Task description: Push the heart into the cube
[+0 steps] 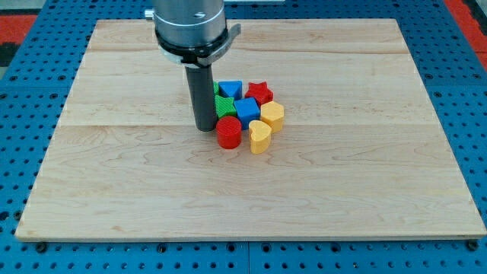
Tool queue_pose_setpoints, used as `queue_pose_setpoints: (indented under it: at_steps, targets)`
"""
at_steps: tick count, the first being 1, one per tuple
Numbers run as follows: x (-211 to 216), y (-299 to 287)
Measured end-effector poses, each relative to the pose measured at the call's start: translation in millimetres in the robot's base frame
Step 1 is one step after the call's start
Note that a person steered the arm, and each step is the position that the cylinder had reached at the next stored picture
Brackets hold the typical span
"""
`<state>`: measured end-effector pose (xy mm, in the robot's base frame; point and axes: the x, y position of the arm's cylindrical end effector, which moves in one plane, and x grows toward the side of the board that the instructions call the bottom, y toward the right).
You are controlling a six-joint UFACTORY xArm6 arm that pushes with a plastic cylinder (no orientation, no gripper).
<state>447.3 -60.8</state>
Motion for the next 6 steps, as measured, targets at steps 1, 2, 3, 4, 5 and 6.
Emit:
queue_pose_setpoints:
  at_steps: [1, 2, 3, 4, 5, 6]
  targets:
    - [50.5, -48.8]
    - [71.7, 48.8]
    - [53.9, 103.9]
    - [32.3, 94.5]
    - [41.6, 119.5]
    - [41.6, 119.8]
